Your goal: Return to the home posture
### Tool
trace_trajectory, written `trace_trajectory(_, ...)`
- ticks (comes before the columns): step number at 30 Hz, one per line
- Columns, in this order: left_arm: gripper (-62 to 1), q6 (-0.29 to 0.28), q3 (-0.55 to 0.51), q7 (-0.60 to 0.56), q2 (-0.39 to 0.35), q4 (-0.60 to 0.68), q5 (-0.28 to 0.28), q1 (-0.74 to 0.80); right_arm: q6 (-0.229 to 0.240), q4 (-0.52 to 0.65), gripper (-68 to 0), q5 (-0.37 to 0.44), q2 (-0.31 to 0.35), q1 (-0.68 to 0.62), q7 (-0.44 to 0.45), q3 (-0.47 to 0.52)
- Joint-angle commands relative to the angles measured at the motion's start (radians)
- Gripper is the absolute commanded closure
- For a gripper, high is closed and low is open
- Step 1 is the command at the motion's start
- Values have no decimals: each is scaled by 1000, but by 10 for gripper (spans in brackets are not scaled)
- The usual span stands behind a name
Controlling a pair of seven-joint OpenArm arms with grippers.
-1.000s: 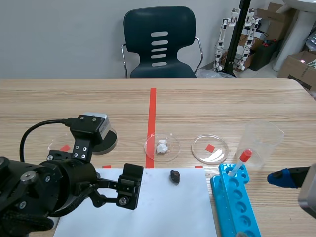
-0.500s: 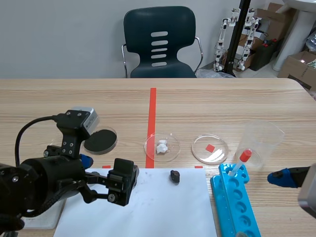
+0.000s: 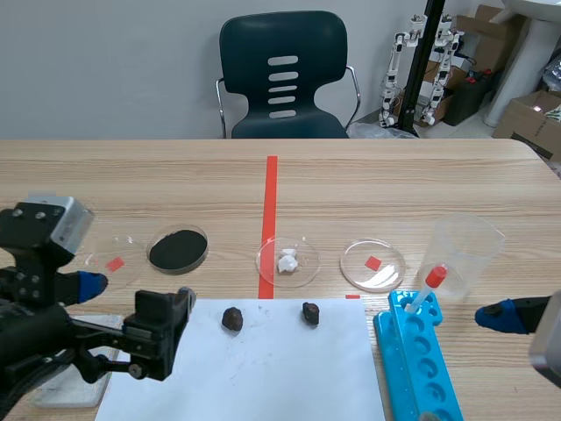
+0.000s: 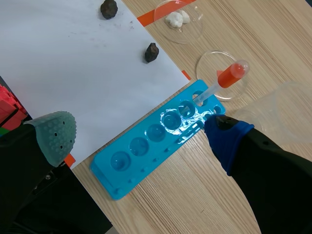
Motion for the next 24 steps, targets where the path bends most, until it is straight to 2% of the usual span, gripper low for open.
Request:
trace_trajectory(1,-623,-3,-26,-27,-5,51,27,41,-1,16,-547,8,11,6,8,2)
trace_trajectory(4,-623,-4,-80,-60,-8,108,73,124,-1,16,-547,8,11,6,8,2)
trace_trajectory(6,-623,-15,-120,-89,-8,144,76,183,-1,16,-547,8,11,6,8,2)
trace_trajectory(12,-623,-103,-220,-183,-8,233,74,354,-1,16,-547,8,11,6,8,2)
trace_trajectory(20,-623,-117,-231,-329,-8,314,84,528,-1,16,-547,8,11,6,8,2)
trace_trajectory(24,-623,-127,-230,-320,-8,325,90,548,-1,16,-547,8,11,6,8,2)
